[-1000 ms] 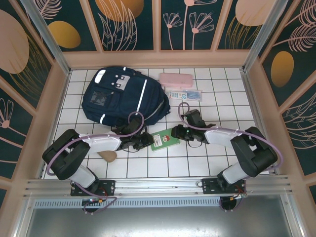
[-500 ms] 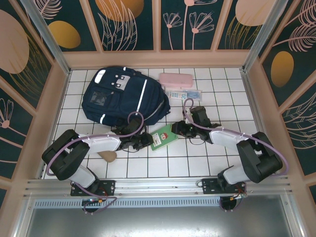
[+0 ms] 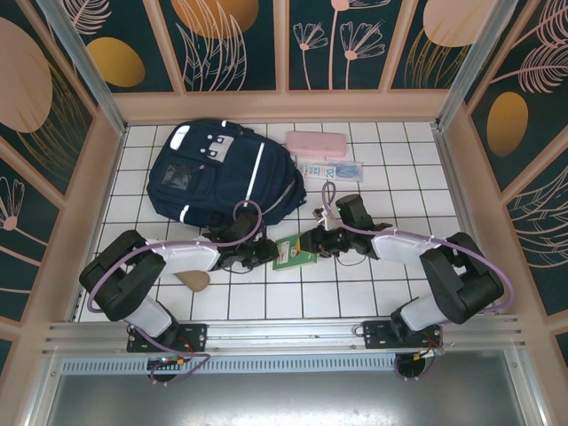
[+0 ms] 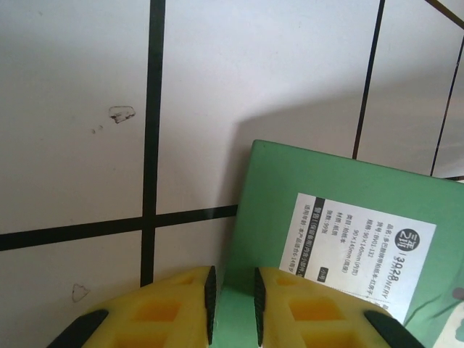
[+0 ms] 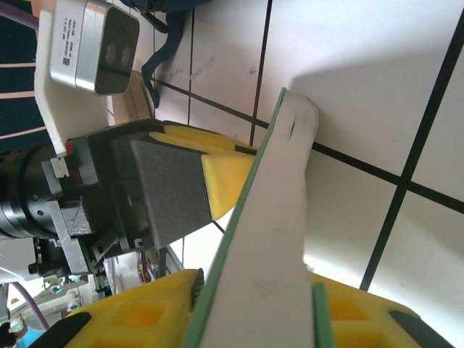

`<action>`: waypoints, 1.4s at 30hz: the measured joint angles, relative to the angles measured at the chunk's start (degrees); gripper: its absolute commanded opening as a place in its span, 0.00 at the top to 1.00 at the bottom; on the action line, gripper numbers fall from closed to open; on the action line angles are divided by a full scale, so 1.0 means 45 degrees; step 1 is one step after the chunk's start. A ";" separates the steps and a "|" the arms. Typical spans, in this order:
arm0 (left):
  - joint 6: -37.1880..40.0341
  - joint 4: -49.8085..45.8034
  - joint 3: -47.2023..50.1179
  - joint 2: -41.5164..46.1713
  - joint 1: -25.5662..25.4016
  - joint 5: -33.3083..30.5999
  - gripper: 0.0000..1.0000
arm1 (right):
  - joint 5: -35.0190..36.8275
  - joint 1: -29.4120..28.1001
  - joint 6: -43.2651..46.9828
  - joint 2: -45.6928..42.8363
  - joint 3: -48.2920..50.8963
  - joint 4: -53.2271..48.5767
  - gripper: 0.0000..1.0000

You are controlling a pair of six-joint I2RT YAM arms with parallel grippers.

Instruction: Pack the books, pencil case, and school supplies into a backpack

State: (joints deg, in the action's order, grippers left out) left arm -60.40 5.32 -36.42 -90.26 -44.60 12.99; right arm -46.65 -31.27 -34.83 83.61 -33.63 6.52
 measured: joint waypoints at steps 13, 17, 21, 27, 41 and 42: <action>0.0267 -0.0486 -0.0117 -0.0015 -0.0010 -0.0301 0.76 | 0.1302 0.0636 0.0588 -0.0656 -0.0330 -0.2191 0.85; 0.0442 -0.0835 -0.0437 -0.0015 -0.0024 -0.0393 0.73 | 0.1413 0.0942 0.0583 -0.1001 -0.0335 -0.2331 1.00; 0.0811 -0.1452 -0.1069 0.0000 -0.0024 -0.0690 0.70 | 0.1506 0.1035 0.0578 -0.1025 -0.0335 -0.2395 1.00; 0.2084 -0.3390 -0.3196 0.0330 -0.0015 -0.2011 0.56 | 0.1506 0.1486 0.0525 -0.1336 -0.0335 -0.2467 1.00; 0.6324 -0.6212 -1.0302 -0.3468 0.1506 -0.5731 0.45 | 0.1501 0.3109 0.0277 -0.3186 -0.0335 -0.2467 1.00; 0.6586 -0.6358 -1.0681 -0.3910 0.1574 -0.5940 0.44 | 0.1496 0.3152 0.0277 -0.3279 -0.0335 -0.2467 1.00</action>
State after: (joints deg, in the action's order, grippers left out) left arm -30.76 -23.29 -84.49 -107.85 -37.52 -13.74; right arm -39.92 -17.08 -33.58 68.86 -35.14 -4.58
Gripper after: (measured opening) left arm 0.551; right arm 0.205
